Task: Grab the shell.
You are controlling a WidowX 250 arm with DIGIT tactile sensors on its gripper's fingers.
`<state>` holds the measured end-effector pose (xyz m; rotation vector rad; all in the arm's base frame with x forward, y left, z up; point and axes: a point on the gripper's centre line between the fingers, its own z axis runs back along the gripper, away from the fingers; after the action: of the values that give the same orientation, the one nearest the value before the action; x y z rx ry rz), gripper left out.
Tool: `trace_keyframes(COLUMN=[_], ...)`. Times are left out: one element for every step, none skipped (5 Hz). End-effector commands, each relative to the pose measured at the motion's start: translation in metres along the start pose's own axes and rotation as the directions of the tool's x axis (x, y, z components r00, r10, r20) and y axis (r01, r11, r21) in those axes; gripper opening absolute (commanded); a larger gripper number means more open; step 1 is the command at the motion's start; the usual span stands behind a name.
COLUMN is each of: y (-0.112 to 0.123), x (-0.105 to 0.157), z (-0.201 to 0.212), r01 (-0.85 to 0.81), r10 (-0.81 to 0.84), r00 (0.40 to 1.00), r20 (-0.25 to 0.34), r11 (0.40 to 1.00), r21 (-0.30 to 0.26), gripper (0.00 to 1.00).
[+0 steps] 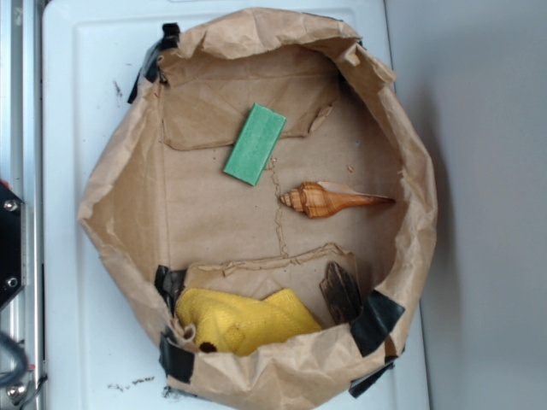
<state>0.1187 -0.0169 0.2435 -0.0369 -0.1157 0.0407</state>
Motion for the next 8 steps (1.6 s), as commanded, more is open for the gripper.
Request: trace_keyframes(y=[0.0, 0.007, 0.009, 0.009, 0.024, 0.024, 0.024, 0.024], x=[0.0, 0.048, 0.084, 0.108, 0.151, 0.151, 0.151, 0.151], z=[0.0, -0.021, -0.054, -0.071, -0.099, -0.099, -0.099, -0.099], r01=[0.0, -0.04, 0.003, 0.018, 0.0, 0.0, 0.0, 0.0], r10=[0.0, 0.04, -0.005, -0.022, 0.002, 0.002, 0.002, 0.002], r00=[1.0, 0.999, 0.998, 0.997, 1.0, 1.0, 1.0, 1.0], r20=[0.0, 0.033, 0.069, 0.07, -0.03, -0.03, -0.03, -0.03], r11=[1.0, 0.999, 1.0, 0.998, 0.998, 0.998, 0.998, 0.998], r21=[0.0, 0.001, 0.026, 0.055, 0.057, 0.057, 0.057, 0.057], gripper=[1.0, 1.0, 1.0, 1.0, 1.0, 1.0, 1.0, 1.0])
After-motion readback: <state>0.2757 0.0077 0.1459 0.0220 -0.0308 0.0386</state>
